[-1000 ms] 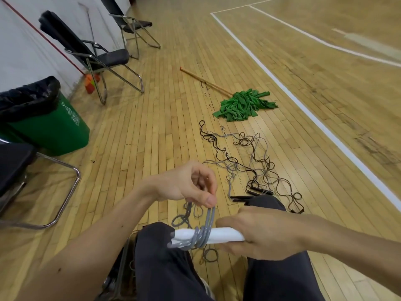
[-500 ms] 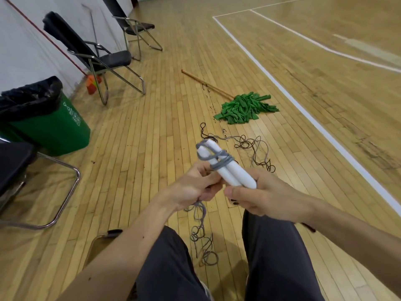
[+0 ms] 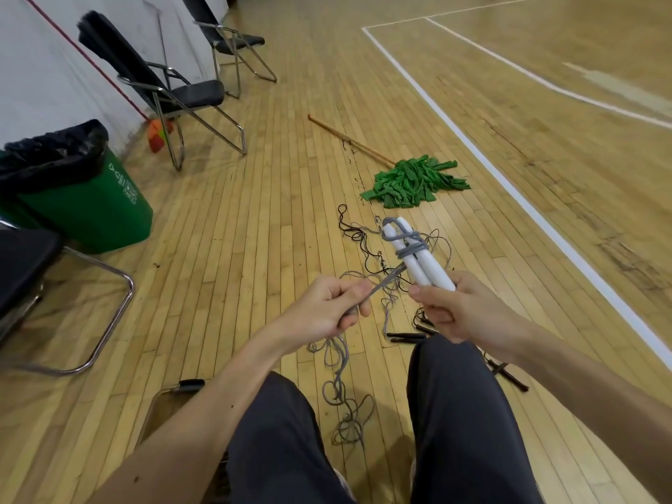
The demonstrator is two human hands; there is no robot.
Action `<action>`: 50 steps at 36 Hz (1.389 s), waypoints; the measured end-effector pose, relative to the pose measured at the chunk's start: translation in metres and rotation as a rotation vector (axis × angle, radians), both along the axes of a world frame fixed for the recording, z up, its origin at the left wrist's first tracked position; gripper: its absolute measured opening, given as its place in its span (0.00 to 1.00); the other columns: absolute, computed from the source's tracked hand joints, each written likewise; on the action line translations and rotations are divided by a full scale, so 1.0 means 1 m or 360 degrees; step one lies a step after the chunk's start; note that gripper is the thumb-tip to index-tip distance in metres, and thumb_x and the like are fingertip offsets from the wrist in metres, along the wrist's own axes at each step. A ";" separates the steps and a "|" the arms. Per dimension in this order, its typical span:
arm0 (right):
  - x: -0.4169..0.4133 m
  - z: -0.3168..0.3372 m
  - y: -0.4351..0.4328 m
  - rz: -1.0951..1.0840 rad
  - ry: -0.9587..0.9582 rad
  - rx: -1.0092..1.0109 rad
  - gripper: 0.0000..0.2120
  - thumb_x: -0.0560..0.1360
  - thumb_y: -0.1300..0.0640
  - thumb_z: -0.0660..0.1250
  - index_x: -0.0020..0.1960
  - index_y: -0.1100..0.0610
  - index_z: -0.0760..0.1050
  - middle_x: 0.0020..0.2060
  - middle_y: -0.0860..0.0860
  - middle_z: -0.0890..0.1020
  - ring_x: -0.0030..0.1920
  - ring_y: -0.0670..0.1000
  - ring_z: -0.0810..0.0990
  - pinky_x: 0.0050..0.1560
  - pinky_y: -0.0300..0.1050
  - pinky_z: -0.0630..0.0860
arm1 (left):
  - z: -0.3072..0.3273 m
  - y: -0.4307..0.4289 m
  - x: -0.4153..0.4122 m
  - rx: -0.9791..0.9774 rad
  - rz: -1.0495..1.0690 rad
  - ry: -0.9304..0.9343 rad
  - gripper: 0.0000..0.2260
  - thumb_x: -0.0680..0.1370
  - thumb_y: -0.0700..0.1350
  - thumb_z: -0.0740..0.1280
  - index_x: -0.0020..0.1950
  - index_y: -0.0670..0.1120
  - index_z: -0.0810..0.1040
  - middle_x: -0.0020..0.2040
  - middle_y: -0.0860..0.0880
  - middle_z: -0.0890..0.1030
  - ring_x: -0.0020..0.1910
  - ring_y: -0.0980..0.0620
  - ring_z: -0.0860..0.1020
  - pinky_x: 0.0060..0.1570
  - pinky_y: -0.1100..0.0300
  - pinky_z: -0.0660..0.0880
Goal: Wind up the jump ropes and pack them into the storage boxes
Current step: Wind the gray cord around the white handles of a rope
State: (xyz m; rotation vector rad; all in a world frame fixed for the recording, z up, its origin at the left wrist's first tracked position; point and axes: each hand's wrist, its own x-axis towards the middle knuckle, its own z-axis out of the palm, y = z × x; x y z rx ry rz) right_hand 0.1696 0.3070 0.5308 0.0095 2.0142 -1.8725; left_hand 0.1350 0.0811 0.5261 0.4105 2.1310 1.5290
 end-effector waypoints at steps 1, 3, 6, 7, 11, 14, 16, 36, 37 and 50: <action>-0.001 -0.003 0.001 -0.0010 -0.0007 0.0041 0.10 0.80 0.56 0.68 0.46 0.58 0.68 0.29 0.49 0.63 0.25 0.46 0.58 0.26 0.40 0.55 | -0.001 0.000 0.001 -0.0031 -0.0002 0.0010 0.21 0.81 0.56 0.59 0.41 0.41 0.77 0.25 0.51 0.69 0.23 0.54 0.63 0.25 0.65 0.63; -0.005 -0.010 0.002 -0.0041 -0.0022 0.0104 0.09 0.80 0.56 0.68 0.48 0.58 0.69 0.28 0.49 0.64 0.25 0.46 0.59 0.25 0.39 0.57 | -0.002 -0.001 0.002 -0.0091 -0.0011 0.0054 0.20 0.83 0.54 0.58 0.40 0.41 0.78 0.24 0.51 0.68 0.23 0.54 0.63 0.28 0.66 0.66; -0.011 -0.019 0.005 -0.0115 -0.0032 0.0209 0.09 0.80 0.55 0.69 0.50 0.59 0.71 0.28 0.48 0.67 0.25 0.46 0.60 0.24 0.38 0.59 | -0.003 -0.003 0.004 -0.0138 -0.0017 0.0108 0.20 0.82 0.54 0.59 0.38 0.43 0.78 0.23 0.50 0.68 0.23 0.52 0.64 0.34 0.58 0.69; -0.013 -0.022 0.006 -0.0123 -0.0024 0.0254 0.08 0.80 0.55 0.69 0.51 0.58 0.72 0.27 0.47 0.67 0.25 0.46 0.61 0.24 0.38 0.60 | -0.004 -0.004 0.005 -0.0159 -0.0020 0.0119 0.20 0.82 0.55 0.60 0.38 0.44 0.78 0.23 0.50 0.68 0.24 0.50 0.63 0.33 0.57 0.68; -0.020 -0.035 0.007 -0.0150 0.0004 0.0394 0.09 0.80 0.53 0.69 0.55 0.57 0.74 0.28 0.48 0.70 0.25 0.46 0.63 0.23 0.38 0.62 | -0.007 -0.009 0.006 -0.0275 -0.0035 0.0150 0.15 0.80 0.52 0.67 0.40 0.43 0.79 0.25 0.51 0.66 0.27 0.49 0.63 0.27 0.60 0.61; -0.026 -0.042 0.006 -0.0170 -0.0003 0.0488 0.10 0.80 0.52 0.69 0.57 0.56 0.74 0.32 0.50 0.71 0.24 0.46 0.65 0.23 0.38 0.64 | -0.006 -0.010 0.006 -0.0521 -0.0014 0.0309 0.17 0.79 0.54 0.69 0.42 0.41 0.80 0.26 0.54 0.67 0.26 0.54 0.64 0.28 0.61 0.61; -0.030 -0.046 0.005 -0.0175 -0.0004 0.0558 0.10 0.80 0.52 0.69 0.55 0.56 0.74 0.33 0.52 0.72 0.24 0.45 0.66 0.23 0.38 0.65 | -0.003 -0.007 0.008 -0.0749 -0.0019 0.0493 0.18 0.79 0.57 0.68 0.41 0.42 0.79 0.27 0.55 0.67 0.25 0.56 0.63 0.28 0.61 0.60; -0.019 -0.032 -0.028 0.0575 -0.0491 0.0907 0.08 0.81 0.58 0.62 0.44 0.57 0.75 0.28 0.49 0.69 0.24 0.46 0.61 0.23 0.38 0.57 | 0.057 -0.018 -0.002 -0.1488 -0.0510 0.1785 0.17 0.80 0.59 0.61 0.48 0.47 0.80 0.38 0.54 0.76 0.34 0.55 0.73 0.28 0.67 0.56; -0.017 -0.030 -0.032 0.0635 -0.0487 0.0946 0.08 0.82 0.58 0.62 0.44 0.57 0.75 0.28 0.49 0.69 0.24 0.46 0.61 0.24 0.38 0.58 | 0.058 -0.018 -0.002 -0.1441 -0.0519 0.1773 0.17 0.80 0.59 0.63 0.47 0.46 0.80 0.37 0.54 0.76 0.33 0.55 0.72 0.28 0.67 0.57; 0.013 0.001 -0.061 0.1133 -0.0267 0.1248 0.10 0.81 0.53 0.65 0.44 0.57 0.72 0.32 0.52 0.70 0.25 0.48 0.65 0.26 0.39 0.62 | 0.075 -0.002 -0.007 -0.1182 -0.0589 0.1324 0.13 0.75 0.58 0.72 0.47 0.48 0.85 0.38 0.56 0.82 0.37 0.59 0.74 0.46 0.54 0.75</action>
